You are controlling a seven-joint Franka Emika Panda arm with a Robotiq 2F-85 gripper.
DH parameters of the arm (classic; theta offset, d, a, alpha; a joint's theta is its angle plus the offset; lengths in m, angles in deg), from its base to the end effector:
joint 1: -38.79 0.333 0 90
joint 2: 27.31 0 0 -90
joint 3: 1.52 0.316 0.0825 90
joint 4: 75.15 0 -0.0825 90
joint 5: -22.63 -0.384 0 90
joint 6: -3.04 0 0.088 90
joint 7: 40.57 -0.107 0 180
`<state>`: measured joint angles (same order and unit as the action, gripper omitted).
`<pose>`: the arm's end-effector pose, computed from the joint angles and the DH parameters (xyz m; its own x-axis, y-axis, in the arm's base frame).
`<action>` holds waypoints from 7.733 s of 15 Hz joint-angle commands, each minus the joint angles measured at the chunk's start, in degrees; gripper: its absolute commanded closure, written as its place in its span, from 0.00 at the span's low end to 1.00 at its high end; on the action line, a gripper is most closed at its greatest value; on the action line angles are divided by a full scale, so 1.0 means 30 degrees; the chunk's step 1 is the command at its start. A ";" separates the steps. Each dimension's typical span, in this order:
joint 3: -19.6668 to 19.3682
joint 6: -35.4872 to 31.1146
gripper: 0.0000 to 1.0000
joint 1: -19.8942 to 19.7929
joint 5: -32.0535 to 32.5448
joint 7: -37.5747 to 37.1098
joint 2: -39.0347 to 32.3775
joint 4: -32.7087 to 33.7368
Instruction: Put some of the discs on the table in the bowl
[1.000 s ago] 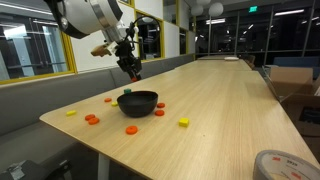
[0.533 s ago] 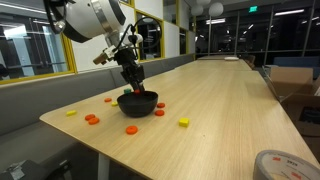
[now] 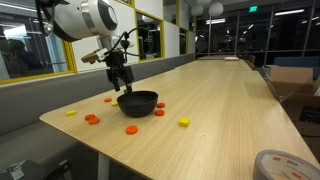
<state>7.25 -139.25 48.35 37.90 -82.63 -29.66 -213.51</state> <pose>0.4678 0.1563 0.2960 0.9736 -0.1962 0.1164 -0.2091 -0.9715 0.1116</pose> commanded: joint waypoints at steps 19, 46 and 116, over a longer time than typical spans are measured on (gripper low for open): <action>0.1760 -0.2249 0.00 0.1684 -0.7712 1.0293 -0.2563 0.0437; -0.1124 -0.3168 0.00 0.2560 -0.2441 0.9068 -0.6568 0.4291; 0.0268 -0.1245 0.00 0.4172 -0.2214 0.7331 -0.6974 0.6460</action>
<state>9.99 -141.97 59.42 28.83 -59.34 -48.50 -196.88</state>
